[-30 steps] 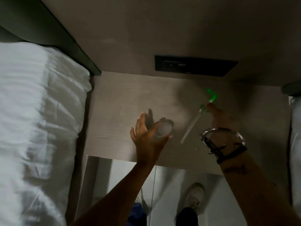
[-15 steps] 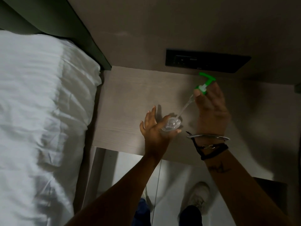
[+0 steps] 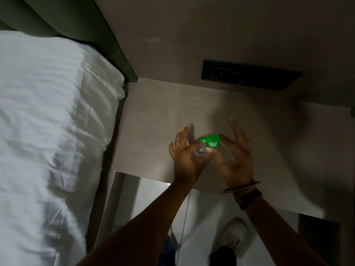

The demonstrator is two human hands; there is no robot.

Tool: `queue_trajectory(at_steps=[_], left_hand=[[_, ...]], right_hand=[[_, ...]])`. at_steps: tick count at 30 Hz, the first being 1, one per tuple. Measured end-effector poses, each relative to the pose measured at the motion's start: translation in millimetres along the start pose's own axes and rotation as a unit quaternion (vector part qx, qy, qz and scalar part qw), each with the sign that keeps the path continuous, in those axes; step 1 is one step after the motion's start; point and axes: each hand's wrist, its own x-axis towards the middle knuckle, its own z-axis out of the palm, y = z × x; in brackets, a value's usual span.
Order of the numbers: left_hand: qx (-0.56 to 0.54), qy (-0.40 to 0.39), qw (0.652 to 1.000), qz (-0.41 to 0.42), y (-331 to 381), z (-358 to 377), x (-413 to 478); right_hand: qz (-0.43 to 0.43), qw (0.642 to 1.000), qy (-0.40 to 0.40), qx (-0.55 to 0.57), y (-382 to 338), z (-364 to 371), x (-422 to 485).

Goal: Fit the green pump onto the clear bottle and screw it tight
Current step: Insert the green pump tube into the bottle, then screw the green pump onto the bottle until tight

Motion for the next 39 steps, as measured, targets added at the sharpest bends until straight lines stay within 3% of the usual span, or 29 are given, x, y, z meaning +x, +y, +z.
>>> queue_trajectory(at_steps=[4,18,21,26,31,36,39], left_hand=[[-0.006,0.01,1.0,0.015,-4,4,2],[0.03,-0.012,0.998,0.045,-11,5,-2],[0.034,-0.004,0.999,0.042,-13,6,1],[0.071,-0.004,0.995,0.067,-13,6,-1],[0.05,0.008,0.996,0.075,-16,8,1],[0.06,0.021,0.995,0.073,-16,9,2],[0.078,0.018,0.993,0.081,-22,12,5]], right_hand=[[-0.035,0.996,-0.034,-0.078,7,1,4],[0.002,0.989,-0.092,-0.117,21,6,-3],[-0.005,0.992,-0.082,-0.096,16,6,4],[0.022,0.982,-0.026,-0.188,18,16,9],[-0.005,0.988,-0.093,-0.122,25,15,8],[0.019,0.988,-0.036,-0.15,23,21,14],[0.04,0.994,-0.063,-0.08,26,24,9]])
